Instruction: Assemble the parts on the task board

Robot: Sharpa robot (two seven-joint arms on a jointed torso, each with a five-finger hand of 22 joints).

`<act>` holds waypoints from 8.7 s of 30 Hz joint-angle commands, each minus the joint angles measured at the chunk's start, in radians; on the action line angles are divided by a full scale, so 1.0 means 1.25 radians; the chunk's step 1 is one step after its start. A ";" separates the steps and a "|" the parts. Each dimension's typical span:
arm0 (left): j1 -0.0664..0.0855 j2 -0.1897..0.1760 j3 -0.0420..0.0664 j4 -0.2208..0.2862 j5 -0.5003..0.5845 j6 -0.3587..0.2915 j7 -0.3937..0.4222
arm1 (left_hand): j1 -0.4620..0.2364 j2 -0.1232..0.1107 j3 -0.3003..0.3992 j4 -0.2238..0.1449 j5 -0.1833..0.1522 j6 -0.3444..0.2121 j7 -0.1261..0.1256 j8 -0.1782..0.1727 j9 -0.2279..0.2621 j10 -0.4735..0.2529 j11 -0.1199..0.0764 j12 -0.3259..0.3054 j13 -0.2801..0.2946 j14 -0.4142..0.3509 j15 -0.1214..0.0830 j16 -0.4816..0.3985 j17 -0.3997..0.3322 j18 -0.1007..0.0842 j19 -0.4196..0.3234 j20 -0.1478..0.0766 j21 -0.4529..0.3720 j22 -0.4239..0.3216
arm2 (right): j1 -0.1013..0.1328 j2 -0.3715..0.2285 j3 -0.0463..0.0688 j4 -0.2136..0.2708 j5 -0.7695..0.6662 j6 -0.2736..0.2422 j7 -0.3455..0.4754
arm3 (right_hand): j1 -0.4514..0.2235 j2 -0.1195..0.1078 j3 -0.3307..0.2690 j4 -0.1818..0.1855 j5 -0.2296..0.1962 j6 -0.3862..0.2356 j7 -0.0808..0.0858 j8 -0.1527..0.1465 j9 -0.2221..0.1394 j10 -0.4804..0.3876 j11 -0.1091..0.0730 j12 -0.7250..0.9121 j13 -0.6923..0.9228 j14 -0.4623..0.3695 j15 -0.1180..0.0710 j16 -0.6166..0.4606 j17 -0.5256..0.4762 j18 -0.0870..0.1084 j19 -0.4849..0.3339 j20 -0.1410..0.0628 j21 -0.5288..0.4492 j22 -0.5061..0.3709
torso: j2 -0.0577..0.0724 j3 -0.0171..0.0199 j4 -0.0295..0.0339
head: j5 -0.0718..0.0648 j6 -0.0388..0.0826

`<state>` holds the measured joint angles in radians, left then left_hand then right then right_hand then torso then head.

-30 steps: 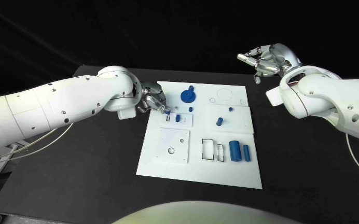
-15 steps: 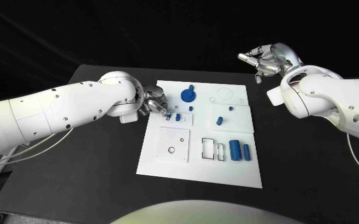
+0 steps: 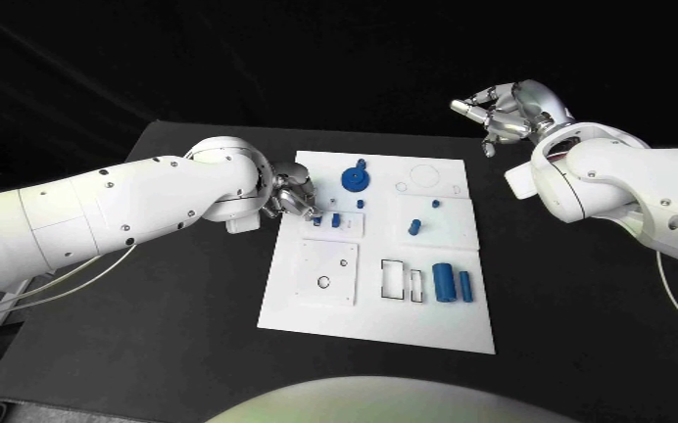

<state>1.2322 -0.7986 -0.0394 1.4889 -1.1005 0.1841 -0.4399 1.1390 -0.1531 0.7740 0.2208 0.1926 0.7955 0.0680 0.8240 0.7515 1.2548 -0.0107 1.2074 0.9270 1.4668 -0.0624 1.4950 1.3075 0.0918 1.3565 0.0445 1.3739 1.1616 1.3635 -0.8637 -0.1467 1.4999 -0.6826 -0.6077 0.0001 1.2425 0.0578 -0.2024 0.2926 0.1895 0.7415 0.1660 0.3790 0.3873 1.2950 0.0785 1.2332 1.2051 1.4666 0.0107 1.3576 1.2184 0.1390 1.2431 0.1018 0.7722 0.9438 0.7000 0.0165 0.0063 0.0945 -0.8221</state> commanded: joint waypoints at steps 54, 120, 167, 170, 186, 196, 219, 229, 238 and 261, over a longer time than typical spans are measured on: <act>-0.002 0.011 -0.001 0.013 -0.037 0.042 -0.035 | -0.018 -0.007 0.158 -0.156 0.016 0.008 -0.004 0.008 0.001 0.012 -0.002 0.008 0.011 0.058 -0.008 0.003 0.129 -0.006 0.004 -0.004 0.003 -0.001 | -0.001 0.000 0.000 0.000 -0.008 0.008 -0.003 | -0.001 0.008 -0.008 0.000 -0.002 -0.005 -0.002 0.005 -0.001 -0.003 0.000 -0.002 -0.001 0.014 -0.008 -0.003 0.000 0.013 0.005 0.002 -0.003 0.001 | 0.000 0.0000 0.0007 | -0.004 -0.007; -0.067 -0.039 0.002 0.049 -0.109 -0.168 0.049 | -0.041 -0.023 0.166 -0.174 0.104 0.031 -0.014 0.013 0.001 0.042 -0.011 0.024 0.040 0.059 -0.016 0.003 0.130 -0.013 0.025 -0.011 0.023 0.038 | -0.004 -0.006 0.000 -0.002 -0.008 0.008 -0.004 | 0.000 0.014 -0.019 -0.001 -0.002 -0.006 -0.003 0.011 -0.003 -0.001 -0.001 0.000 0.000 0.015 -0.008 -0.003 0.002 0.013 0.008 0.001 -0.005 0.002 | 0.001 0.0002 -0.0013 | -0.002 -0.015; -0.026 -0.033 0.019 0.025 0.012 -0.062 0.057 | -0.045 -0.032 0.170 -0.178 0.125 0.039 -0.016 0.013 -0.001 0.048 -0.014 0.024 0.042 0.059 -0.018 0.003 0.130 -0.015 0.028 -0.014 0.027 0.045 | -0.006 -0.002 0.000 -0.005 -0.008 0.007 -0.004 | 0.001 0.014 -0.020 -0.001 -0.002 -0.006 -0.003 0.012 -0.004 -0.002 -0.001 -0.001 -0.001 0.015 -0.009 -0.004 0.001 0.013 0.007 0.001 -0.007 0.001 | -0.001 0.0008 0.0003 | -0.002 -0.016; -0.019 -0.030 0.019 0.020 0.023 -0.048 0.056 | -0.045 -0.032 0.170 -0.178 0.125 0.039 -0.016 0.012 -0.001 0.048 -0.014 0.024 0.042 0.059 -0.018 0.003 0.129 -0.015 0.028 -0.014 0.027 0.045 | -0.006 -0.001 0.000 -0.006 -0.008 0.007 -0.004 | 0.001 0.014 -0.020 -0.001 -0.002 -0.006 -0.003 0.012 -0.004 -0.002 -0.001 -0.001 -0.001 0.015 -0.009 -0.004 0.001 0.013 0.007 0.001 -0.007 0.001 | 0.000 0.0008 -0.0001 | -0.004 -0.015; 0.012 0.008 0.023 -0.034 0.009 0.060 0.038 | -0.044 -0.035 0.169 -0.181 0.126 0.039 -0.016 0.011 -0.002 0.047 -0.014 0.022 0.039 0.059 -0.018 0.003 0.129 -0.015 0.029 -0.014 0.028 0.046 | -0.009 0.001 0.000 -0.008 -0.008 0.007 -0.004 | 0.001 0.014 -0.020 -0.001 -0.002 -0.006 -0.003 0.012 -0.004 -0.002 -0.001 -0.001 -0.001 0.015 -0.009 -0.004 0.001 0.013 0.007 0.001 -0.007 0.001 | -0.001 0.0003 -0.0006 | -0.004 -0.025; 0.015 0.019 0.022 -0.047 -0.033 0.073 0.038 | -0.044 -0.035 0.168 -0.181 0.126 0.039 -0.016 0.010 -0.002 0.047 -0.014 0.022 0.040 0.059 -0.018 0.003 0.129 -0.015 0.029 -0.014 0.029 0.048 | -0.010 0.002 0.000 -0.008 -0.008 0.007 -0.003 | 0.003 0.018 -0.025 -0.001 -0.002 -0.008 -0.003 0.014 -0.005 -0.002 -0.001 -0.001 -0.002 0.015 -0.009 -0.005 0.001 0.013 0.008 0.001 -0.009 0.000 | -0.001 0.0003 0.0015 | -0.002 -0.028; 0.015 0.034 0.009 -0.050 -0.054 0.087 0.024 | -0.042 -0.035 0.168 -0.182 0.127 0.040 -0.016 0.009 -0.003 0.049 -0.014 0.024 0.044 0.059 -0.018 0.003 0.130 -0.015 0.030 -0.014 0.029 0.049 | -0.011 0.003 0.000 -0.008 -0.008 0.007 -0.003 | 0.004 0.019 -0.027 -0.001 -0.002 -0.009 -0.002 0.014 -0.006 -0.003 -0.001 -0.002 -0.003 0.015 -0.009 -0.005 0.000 0.013 0.009 0.001 -0.009 0.001 | 0.000 -0.0001 0.0001 | 0.002 -0.033; 0.014 0.037 0.005 -0.048 -0.053 0.099 0.021 | -0.042 -0.036 0.167 -0.182 0.129 0.040 -0.016 0.009 -0.003 0.050 -0.014 0.025 0.045 0.059 -0.018 0.003 0.130 -0.016 0.030 -0.014 0.030 0.050 | -0.012 0.003 0.000 -0.009 -0.008 0.011 -0.003 | 0.005 0.020 -0.029 -0.001 -0.002 -0.009 -0.002 0.015 -0.006 -0.002 -0.001 -0.001 -0.003 0.015 -0.009 -0.005 0.001 0.013 0.009 0.001 -0.010 0.001 | -0.001 0.0003 0.0005 | 0.001 -0.036; 0.013 0.036 0.004 -0.044 -0.053 0.109 0.020 | -0.042 -0.036 0.167 -0.183 0.131 0.041 -0.016 0.008 -0.003 0.051 -0.014 0.025 0.046 0.059 -0.018 0.003 0.129 -0.016 0.030 -0.014 0.030 0.050 | -0.012 0.004 0.000 -0.009 -0.006 0.014 -0.002 | 0.005 0.021 -0.029 -0.001 -0.002 -0.010 -0.002 0.015 -0.006 -0.002 -0.001 -0.001 -0.003 0.015 -0.009 -0.005 0.001 0.013 0.010 0.001 -0.008 0.002 | -0.001 0.0001 0.0005 | 0.002 -0.035; 0.010 0.032 0.001 -0.044 -0.054 0.107 0.011 | -0.042 -0.036 0.167 -0.183 0.131 0.041 -0.016 0.008 -0.003 0.051 -0.014 0.025 0.046 0.059 -0.018 0.003 0.129 -0.016 0.030 -0.014 0.030 0.050 | -0.012 0.003 0.000 -0.009 -0.005 0.013 -0.002 | 0.005 0.021 -0.029 -0.001 -0.002 -0.010 -0.002 0.015 -0.006 -0.002 -0.001 -0.001 -0.003 0.015 -0.009 -0.005 0.001 0.013 0.010 0.001 -0.008 0.002 | 0.000 0.0001 0.0006 | 0.003 -0.034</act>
<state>1.2451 -0.7589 -0.0377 1.4329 -1.1635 0.3025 -0.4228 1.0746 -0.1991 0.7658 0.2123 0.3525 0.8445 0.0520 0.8394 0.7472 1.3083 -0.0284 1.2344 0.9824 1.4670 -0.0766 1.4947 1.3074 0.0919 1.3865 0.0289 1.4048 1.2237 1.3491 -0.8600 -0.1468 1.4888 -0.6833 -0.6007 -0.0047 1.2477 0.0711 -0.2329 0.2897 0.1895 0.7379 0.1624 0.3945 0.3806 1.2950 0.0785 1.2332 1.2022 1.4630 0.0071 1.3576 1.2194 0.1390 1.2501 0.1019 0.7630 0.9456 0.6991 0.0166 0.0071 0.0986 -0.8638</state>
